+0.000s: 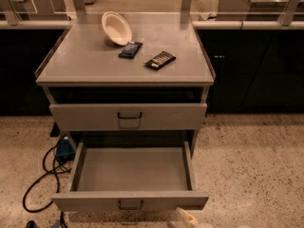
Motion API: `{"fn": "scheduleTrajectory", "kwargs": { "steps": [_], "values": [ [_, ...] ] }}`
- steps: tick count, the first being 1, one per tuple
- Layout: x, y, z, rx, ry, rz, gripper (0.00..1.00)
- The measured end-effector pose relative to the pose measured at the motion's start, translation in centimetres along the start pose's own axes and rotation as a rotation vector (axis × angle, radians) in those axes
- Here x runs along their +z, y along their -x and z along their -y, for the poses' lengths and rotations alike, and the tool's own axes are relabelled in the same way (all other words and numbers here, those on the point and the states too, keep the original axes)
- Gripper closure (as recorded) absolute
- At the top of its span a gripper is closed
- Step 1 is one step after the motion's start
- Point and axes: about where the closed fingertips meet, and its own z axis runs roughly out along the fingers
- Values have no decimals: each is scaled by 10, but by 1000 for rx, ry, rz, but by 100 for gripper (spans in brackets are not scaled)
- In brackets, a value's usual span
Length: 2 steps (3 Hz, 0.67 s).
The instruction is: Close middle drawer
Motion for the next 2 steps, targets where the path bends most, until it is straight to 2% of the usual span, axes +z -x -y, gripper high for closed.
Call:
{"fn": "scheduleTrajectory", "kwargs": {
  "steps": [1,2],
  "values": [
    [27,-7,13,3,-29,9,0],
    [41,0,33,-8,-108,47,0]
  ]
}}
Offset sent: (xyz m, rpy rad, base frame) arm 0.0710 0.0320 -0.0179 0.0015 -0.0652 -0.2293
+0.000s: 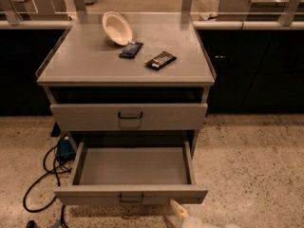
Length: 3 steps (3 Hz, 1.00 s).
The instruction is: Close middle drawer
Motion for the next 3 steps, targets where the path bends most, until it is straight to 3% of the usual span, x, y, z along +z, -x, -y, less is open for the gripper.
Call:
{"fn": "scheduleTrajectory", "kwargs": {
  "steps": [2,3],
  "values": [
    [11,55,32,-68,-177,131,0],
    [32,78,41,-88,-192,126,0]
  ]
}}
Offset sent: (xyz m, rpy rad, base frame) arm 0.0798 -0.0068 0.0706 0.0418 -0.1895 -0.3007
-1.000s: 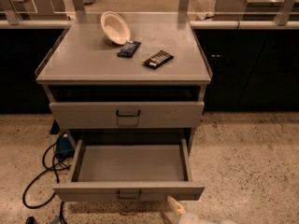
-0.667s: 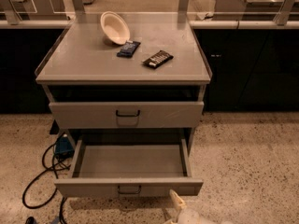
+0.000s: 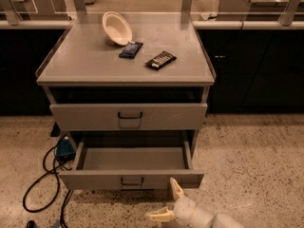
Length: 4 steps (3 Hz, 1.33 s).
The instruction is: Close middle drawer
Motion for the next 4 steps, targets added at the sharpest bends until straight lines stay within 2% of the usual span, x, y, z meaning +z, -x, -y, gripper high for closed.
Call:
{"fn": "scheduleTrajectory", "kwargs": {
  "steps": [1,3,4],
  "values": [
    [31,4,-1,-14,9,-51,0],
    [79,-30,-8,-43,17,-227,0],
    [93,-44,-9,-69,12,-293,0]
  ]
}}
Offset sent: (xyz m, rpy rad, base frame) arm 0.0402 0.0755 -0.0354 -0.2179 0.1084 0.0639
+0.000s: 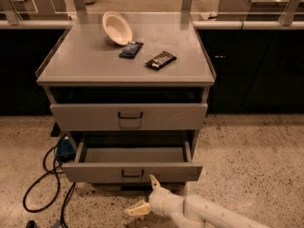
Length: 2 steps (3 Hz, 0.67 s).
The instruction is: Close middle drawer
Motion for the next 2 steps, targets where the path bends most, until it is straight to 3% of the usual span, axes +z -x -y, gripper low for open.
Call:
{"fn": "scheduleTrajectory", "kwargs": {
  "steps": [2],
  "values": [
    [-1,-6,-1,-8,-13,-26,0]
  ]
}}
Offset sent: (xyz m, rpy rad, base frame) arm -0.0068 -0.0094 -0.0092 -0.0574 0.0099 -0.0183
